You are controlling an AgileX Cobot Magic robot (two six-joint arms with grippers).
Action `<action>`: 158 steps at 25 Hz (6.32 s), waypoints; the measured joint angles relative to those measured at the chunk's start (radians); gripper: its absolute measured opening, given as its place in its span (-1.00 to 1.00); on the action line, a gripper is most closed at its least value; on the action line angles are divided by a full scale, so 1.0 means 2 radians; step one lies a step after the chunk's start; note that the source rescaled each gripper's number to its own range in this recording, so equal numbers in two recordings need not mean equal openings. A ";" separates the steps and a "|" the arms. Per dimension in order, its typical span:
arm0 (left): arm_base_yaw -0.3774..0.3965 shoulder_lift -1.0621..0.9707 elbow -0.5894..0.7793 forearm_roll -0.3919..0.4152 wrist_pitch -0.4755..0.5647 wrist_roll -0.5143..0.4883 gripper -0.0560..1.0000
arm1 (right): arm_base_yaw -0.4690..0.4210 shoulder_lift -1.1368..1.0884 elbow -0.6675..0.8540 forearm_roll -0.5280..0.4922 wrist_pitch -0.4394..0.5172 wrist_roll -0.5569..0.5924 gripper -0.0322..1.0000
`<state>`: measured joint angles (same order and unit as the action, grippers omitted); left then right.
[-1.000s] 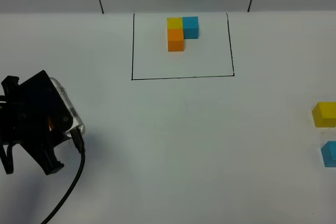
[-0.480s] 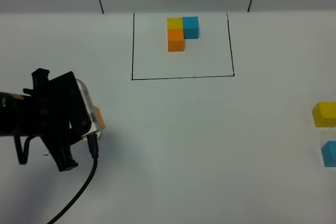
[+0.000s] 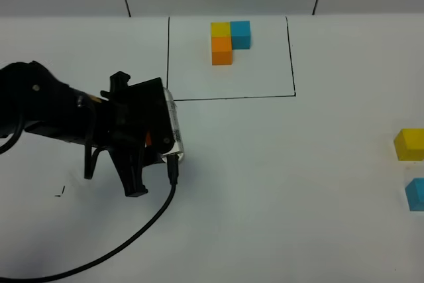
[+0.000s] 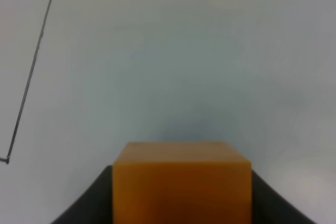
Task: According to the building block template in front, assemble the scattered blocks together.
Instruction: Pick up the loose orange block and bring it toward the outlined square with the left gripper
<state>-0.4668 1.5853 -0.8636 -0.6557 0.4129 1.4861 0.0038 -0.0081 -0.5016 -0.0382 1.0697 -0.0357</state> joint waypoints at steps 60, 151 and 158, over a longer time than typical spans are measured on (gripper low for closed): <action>-0.020 0.178 -0.062 0.004 -0.011 0.047 0.33 | 0.000 0.000 0.000 0.000 0.000 0.000 -0.92; -0.049 0.140 -0.072 0.000 -0.083 -0.032 0.92 | 0.000 0.000 0.000 0.000 0.000 0.000 -0.92; -0.050 0.087 -0.072 0.006 -0.078 -0.033 0.90 | 0.000 0.000 0.000 0.000 0.000 0.000 -0.92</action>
<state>-0.5670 1.7602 -1.0082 -0.6444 0.2563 1.4204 0.0038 -0.0081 -0.5016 -0.0382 1.0697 -0.0357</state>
